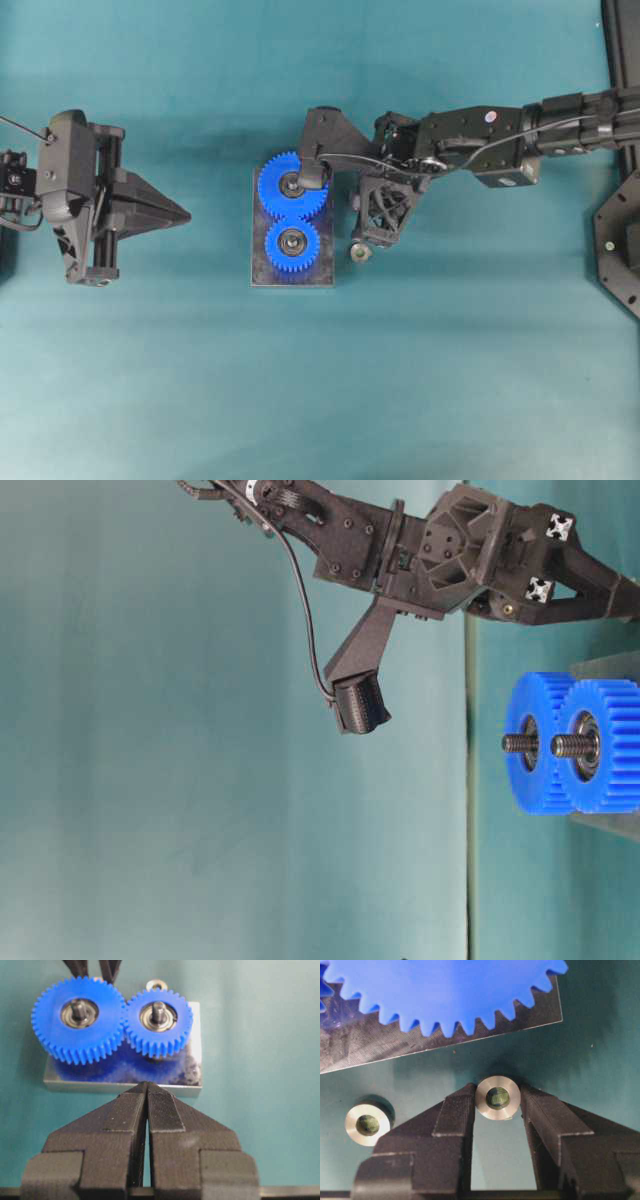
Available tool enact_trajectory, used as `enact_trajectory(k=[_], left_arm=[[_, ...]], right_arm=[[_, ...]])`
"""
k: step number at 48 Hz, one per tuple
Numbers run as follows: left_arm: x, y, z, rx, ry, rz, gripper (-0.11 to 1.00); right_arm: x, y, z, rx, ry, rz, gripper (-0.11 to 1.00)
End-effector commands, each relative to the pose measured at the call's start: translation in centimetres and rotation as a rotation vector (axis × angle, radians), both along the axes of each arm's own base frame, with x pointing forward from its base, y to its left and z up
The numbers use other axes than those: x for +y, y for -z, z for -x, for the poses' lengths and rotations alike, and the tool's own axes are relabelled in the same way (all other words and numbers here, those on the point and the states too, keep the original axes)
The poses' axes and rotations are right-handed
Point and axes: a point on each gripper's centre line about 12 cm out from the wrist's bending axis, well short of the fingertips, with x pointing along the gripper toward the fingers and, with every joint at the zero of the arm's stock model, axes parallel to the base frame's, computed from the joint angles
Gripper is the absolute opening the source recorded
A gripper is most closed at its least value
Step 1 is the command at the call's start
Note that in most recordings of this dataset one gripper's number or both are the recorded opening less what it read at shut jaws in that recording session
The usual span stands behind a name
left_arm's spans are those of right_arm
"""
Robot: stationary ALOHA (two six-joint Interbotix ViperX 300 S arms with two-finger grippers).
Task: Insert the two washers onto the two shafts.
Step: 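Lower the right gripper and pinch the upper silver washer, then carry the washer to the upper blue gear's shaft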
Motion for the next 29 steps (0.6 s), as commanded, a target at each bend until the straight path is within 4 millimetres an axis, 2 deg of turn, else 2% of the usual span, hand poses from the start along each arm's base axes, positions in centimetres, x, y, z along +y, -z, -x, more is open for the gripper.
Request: enact_trajectory(k=[1, 15, 23, 29], left_arm=[[0.0, -1.0, -0.5, -0.034, 0.002, 0.0, 0.0], [0.0, -0.9, -0.4, -0.032, 0.003, -0.002, 0.0], [0.0, -0.8, -0.4, -0.031, 0.002, 0.0, 0.0], [0.0, -0.8, -0.4, -0.031, 0.002, 0.0, 0.0]], right_arm=[[0.0, -1.4, -0.1, -0.026, 0.008, 0.001, 0.32], [-0.1, -6.3, -0.7, -0.068, 0.015, 0.002, 0.32], [-0.3, -9.0, -2.5, -0.111, 0.0, 0.014, 0.32], [-0.3, -10.2, -3.9, -0.147, -0.013, 0.022, 0.32]])
